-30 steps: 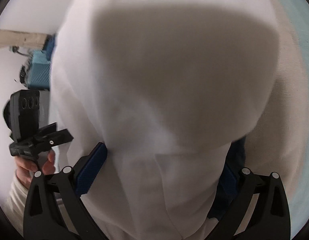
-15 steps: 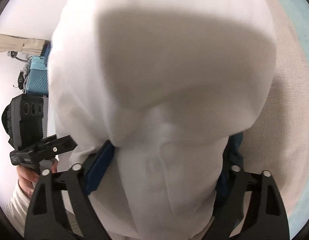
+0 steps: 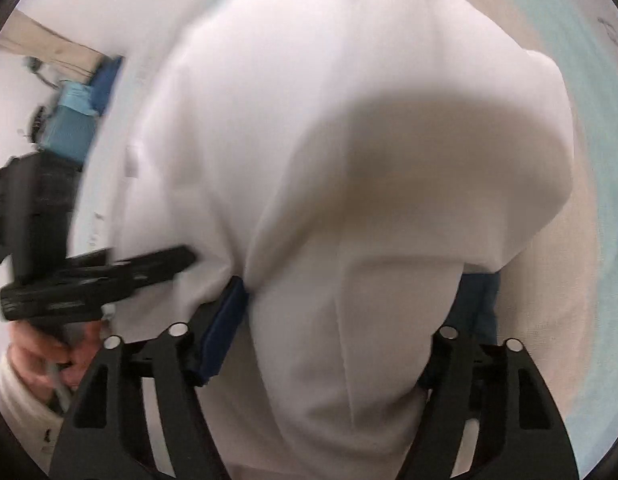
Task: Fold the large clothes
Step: 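Grasp the white bundle with the right tool while the left tool holds it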
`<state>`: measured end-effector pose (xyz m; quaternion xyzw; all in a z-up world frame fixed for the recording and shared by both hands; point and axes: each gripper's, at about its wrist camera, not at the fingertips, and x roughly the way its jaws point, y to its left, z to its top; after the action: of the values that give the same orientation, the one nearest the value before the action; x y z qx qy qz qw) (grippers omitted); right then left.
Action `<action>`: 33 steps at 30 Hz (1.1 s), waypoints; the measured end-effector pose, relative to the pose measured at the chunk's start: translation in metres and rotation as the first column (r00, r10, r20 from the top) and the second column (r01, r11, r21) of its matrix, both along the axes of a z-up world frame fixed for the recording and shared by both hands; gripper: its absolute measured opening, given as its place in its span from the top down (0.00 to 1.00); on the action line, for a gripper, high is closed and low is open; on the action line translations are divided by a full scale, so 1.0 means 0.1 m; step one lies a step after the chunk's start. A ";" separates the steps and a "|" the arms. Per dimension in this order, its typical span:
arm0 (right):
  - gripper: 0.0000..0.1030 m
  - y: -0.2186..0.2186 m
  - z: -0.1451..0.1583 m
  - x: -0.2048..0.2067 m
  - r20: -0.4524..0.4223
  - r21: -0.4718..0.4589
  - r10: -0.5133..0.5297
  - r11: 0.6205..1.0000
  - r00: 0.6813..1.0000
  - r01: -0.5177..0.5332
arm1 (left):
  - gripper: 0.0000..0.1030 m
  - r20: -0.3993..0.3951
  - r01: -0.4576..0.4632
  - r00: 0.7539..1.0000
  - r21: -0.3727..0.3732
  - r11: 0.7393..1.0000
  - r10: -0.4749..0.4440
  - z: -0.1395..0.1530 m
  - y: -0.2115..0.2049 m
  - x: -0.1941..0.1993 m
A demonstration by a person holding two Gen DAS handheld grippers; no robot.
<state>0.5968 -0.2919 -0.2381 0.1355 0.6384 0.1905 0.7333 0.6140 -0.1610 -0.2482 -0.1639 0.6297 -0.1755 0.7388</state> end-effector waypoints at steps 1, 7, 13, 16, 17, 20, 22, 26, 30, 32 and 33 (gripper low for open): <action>0.21 -0.05 -0.11 0.03 -0.038 0.036 -0.023 0.999 0.999 0.024 | 0.26 -0.002 0.001 1.000 0.002 1.000 -0.001 -0.02 0.01 0.01; 0.21 -0.13 -0.24 0.05 -0.067 0.089 -0.057 0.994 0.996 0.063 | 0.31 0.009 0.027 1.000 0.019 0.999 -0.028 -0.05 0.02 0.03; 0.71 -0.19 -0.09 0.02 -0.060 0.163 -0.095 0.981 0.994 0.104 | 0.58 0.062 0.050 0.997 0.044 0.998 -0.053 0.16 -0.08 -0.01; 0.75 -0.29 -0.06 0.01 -0.045 0.185 -0.101 0.977 0.994 0.108 | 0.63 0.090 0.059 0.994 0.042 0.997 -0.062 0.28 -0.06 -0.04; 0.77 -0.31 -0.05 0.02 -0.040 0.194 -0.103 0.975 0.994 0.109 | 0.63 0.100 0.059 0.993 0.040 0.997 -0.063 0.33 -0.05 -0.05; 0.80 -0.39 0.09 0.02 0.007 0.209 -0.091 0.974 0.996 0.087 | 0.64 0.120 0.054 0.991 0.033 0.998 -0.057 0.45 0.00 -0.07; 0.82 -0.40 0.20 0.02 0.026 0.220 -0.089 0.972 0.996 0.081 | 0.65 0.140 0.058 0.988 0.031 0.998 -0.061 0.55 0.02 -0.09; 0.82 -0.48 0.44 -0.08 0.073 0.229 -0.070 0.972 0.995 0.052 | 0.66 0.179 0.072 0.981 0.039 0.997 -0.078 0.78 0.04 -0.13; 0.83 -0.44 0.63 -0.12 0.097 0.243 -0.057 0.969 0.994 0.032 | 0.66 0.219 0.075 0.972 0.067 0.995 -0.088 1.03 0.18 -0.19; 0.83 -0.43 0.71 -0.11 0.109 0.245 -0.048 0.969 0.993 0.020 | 0.66 0.235 0.068 0.968 0.084 0.994 -0.086 1.15 0.24 -0.21; 0.83 -0.44 0.75 -0.11 0.118 0.242 -0.043 0.970 0.992 0.013 | 0.67 0.240 0.063 0.967 0.086 0.994 -0.082 1.19 0.24 -0.21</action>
<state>0.5856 -0.3355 -0.1630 0.2204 0.5625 0.2640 0.7519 0.5926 -0.1366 -0.1288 -0.0890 0.5464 -0.1964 0.8093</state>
